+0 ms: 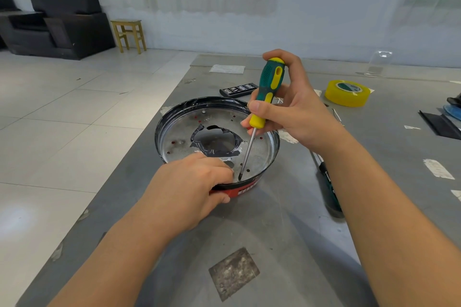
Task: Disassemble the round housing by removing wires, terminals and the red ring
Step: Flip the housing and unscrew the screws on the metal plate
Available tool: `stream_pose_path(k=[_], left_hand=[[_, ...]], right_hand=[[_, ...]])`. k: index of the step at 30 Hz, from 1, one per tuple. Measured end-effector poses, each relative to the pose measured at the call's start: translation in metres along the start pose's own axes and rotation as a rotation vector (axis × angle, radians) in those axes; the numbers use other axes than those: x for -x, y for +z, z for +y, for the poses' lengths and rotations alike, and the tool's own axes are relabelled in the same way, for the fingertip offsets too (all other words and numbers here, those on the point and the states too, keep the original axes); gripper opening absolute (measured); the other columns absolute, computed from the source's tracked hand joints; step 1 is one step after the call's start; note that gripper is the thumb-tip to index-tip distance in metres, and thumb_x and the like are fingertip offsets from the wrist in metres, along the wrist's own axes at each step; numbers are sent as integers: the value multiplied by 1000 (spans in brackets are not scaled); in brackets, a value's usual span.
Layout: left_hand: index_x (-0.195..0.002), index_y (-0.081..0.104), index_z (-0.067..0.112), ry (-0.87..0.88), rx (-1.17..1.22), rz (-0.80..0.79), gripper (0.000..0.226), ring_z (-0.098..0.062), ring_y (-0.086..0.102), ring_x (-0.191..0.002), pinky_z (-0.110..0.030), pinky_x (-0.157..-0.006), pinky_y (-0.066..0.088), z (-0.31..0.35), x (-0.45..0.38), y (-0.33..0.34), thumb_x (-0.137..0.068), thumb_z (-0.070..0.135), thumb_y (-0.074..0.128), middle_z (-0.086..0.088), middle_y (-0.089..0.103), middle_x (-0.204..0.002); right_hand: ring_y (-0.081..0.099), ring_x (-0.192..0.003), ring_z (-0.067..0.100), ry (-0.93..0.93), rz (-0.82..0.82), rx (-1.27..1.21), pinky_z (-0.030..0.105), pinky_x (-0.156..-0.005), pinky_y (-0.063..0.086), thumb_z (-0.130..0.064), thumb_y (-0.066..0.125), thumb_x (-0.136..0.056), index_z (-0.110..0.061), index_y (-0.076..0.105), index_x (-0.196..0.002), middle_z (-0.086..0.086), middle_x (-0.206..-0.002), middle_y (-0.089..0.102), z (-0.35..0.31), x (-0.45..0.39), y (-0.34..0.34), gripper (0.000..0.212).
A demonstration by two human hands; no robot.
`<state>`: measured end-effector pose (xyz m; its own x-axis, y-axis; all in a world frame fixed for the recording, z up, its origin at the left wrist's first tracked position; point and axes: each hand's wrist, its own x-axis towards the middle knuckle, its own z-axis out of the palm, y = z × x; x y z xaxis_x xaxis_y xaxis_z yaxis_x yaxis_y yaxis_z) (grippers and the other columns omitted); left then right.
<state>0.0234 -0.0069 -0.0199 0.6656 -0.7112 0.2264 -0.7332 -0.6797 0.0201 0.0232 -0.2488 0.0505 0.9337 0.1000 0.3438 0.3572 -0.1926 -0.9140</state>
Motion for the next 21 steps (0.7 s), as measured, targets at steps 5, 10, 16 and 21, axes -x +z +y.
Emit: stream_pose_path(k=[5, 10, 16, 21], left_hand=[[-119, 63, 42, 1, 7, 1, 27, -6, 50, -123, -35, -82, 55, 0, 0, 0, -96, 55, 62, 26, 59, -131], [-120, 63, 42, -2, 4, -6, 28, -5, 49, -124, -35, -83, 56, 1, 0, -1, -96, 55, 61, 26, 59, -132], [-125, 62, 43, -16, 25, -17, 30, -6, 51, -121, -37, -84, 56, 1, 0, -2, -97, 55, 60, 25, 60, -130], [-132, 62, 44, -44, 73, -41, 38, -7, 53, -120, -37, -88, 54, -1, 0, -2, -96, 55, 64, 24, 65, -126]], right_hand=[[77, -84, 40, 1, 8, 7, 49, -69, 64, -4, 75, -91, -45, 38, -138, 18, -118, 63, -1, 0, 0, 72], [77, -84, 40, -19, -1, 23, 47, -68, 64, -4, 76, -90, -44, 39, -138, 20, -117, 62, -4, 1, 2, 73], [77, -84, 39, -63, -71, 70, 48, -71, 64, -3, 75, -90, -44, 39, -137, 17, -108, 67, -13, 3, 3, 72], [76, -89, 39, -75, -166, 42, 50, -73, 64, 2, 71, -92, -43, 40, -135, 17, -105, 70, -21, 6, 7, 69]])
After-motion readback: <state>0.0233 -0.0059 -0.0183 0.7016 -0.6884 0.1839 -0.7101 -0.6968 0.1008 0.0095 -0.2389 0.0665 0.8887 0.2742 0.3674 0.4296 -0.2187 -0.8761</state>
